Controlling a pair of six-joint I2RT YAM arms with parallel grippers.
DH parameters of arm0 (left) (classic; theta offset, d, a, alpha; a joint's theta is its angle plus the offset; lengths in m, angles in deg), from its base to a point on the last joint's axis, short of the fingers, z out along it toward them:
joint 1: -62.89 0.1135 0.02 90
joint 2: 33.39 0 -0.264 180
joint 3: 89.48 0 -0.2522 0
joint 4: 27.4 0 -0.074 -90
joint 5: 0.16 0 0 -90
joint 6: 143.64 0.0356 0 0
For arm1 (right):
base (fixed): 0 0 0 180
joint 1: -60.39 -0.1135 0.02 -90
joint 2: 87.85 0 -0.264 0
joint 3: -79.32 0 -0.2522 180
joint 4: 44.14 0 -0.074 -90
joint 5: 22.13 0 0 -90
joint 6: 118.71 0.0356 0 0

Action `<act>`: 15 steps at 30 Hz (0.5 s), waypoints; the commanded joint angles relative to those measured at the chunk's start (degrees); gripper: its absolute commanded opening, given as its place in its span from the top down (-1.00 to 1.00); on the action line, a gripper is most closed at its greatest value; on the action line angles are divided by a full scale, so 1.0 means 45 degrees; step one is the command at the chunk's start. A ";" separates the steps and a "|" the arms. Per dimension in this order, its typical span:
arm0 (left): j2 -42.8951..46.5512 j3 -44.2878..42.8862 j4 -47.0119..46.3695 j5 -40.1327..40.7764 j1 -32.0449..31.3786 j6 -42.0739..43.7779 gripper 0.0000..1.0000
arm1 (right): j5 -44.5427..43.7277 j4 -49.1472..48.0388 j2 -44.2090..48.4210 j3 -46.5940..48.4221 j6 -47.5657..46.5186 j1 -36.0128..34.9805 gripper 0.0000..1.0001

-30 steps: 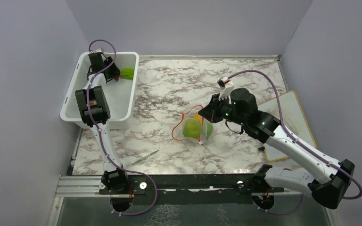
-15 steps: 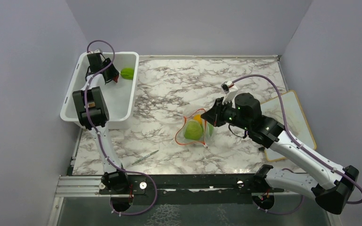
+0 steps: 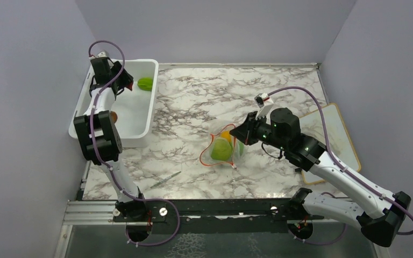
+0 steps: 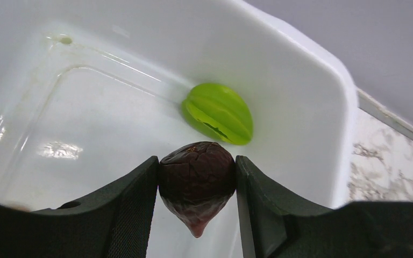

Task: Place the food in the zip-top bag and seal the zipper
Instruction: Pick up the fake vegetable from the bin.

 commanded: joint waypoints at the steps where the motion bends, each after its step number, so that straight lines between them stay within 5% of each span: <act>1: 0.1711 0.0743 -0.0114 -0.1275 -0.0018 -0.0796 0.24 | -0.0318 -0.0882 -0.0073 0.0193 0.0115 -0.0049 0.99; 15: 0.5223 0.3026 -0.0204 -0.4488 -0.1241 -0.1381 0.23 | -0.0270 -0.1519 -0.1308 0.0892 -0.0055 -0.0050 0.99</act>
